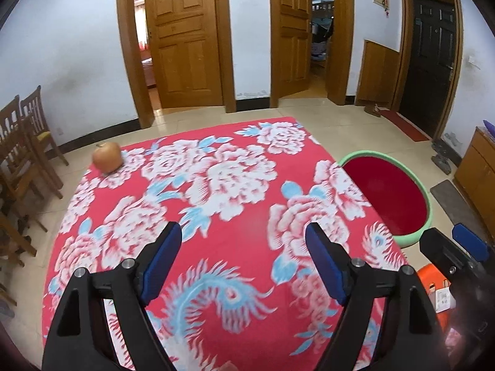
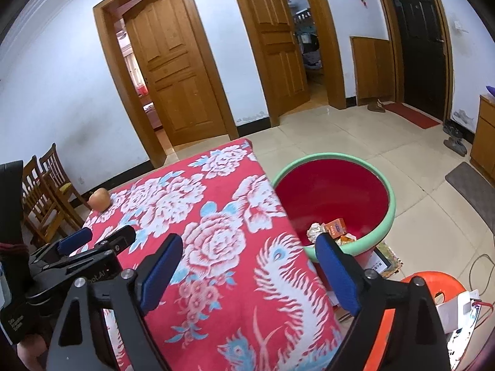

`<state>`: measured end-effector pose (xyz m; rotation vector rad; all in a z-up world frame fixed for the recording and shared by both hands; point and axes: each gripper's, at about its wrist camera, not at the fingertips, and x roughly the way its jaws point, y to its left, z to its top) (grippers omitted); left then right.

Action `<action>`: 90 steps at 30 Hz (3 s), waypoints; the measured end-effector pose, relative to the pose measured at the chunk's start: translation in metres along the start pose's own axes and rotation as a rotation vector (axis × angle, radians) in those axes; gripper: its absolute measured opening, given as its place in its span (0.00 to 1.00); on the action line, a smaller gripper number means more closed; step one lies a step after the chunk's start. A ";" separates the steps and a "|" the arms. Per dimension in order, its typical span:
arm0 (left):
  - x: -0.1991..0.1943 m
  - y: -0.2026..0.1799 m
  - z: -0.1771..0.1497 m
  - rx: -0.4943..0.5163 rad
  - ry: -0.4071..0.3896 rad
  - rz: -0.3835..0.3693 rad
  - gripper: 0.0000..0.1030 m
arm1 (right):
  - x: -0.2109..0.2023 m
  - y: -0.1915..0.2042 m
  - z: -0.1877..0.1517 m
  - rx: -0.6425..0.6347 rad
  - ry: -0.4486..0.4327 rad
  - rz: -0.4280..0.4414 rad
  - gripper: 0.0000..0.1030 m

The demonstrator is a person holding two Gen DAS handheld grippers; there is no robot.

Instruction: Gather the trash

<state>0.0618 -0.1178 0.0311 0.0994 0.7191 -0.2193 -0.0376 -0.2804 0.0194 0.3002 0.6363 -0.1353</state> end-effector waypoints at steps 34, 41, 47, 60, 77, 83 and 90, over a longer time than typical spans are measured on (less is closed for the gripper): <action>-0.011 0.026 -0.033 -0.078 0.018 0.035 0.79 | -0.008 0.025 -0.033 -0.051 0.002 0.012 0.87; -0.012 0.027 -0.033 -0.078 0.017 0.034 0.79 | -0.010 0.027 -0.034 -0.052 0.004 0.014 0.87; -0.012 0.027 -0.033 -0.077 0.017 0.034 0.79 | -0.011 0.027 -0.034 -0.052 0.002 0.014 0.87; -0.012 0.027 -0.033 -0.078 0.016 0.033 0.79 | -0.011 0.026 -0.034 -0.051 0.002 0.015 0.87; -0.017 0.027 -0.031 -0.072 0.009 0.029 0.79 | -0.011 0.029 -0.030 -0.043 0.003 0.020 0.87; -0.020 0.027 -0.029 -0.076 0.005 0.026 0.79 | -0.012 0.030 -0.028 -0.043 0.000 0.022 0.87; -0.023 0.028 -0.027 -0.085 0.002 0.024 0.79 | -0.012 0.032 -0.026 -0.045 -0.002 0.024 0.87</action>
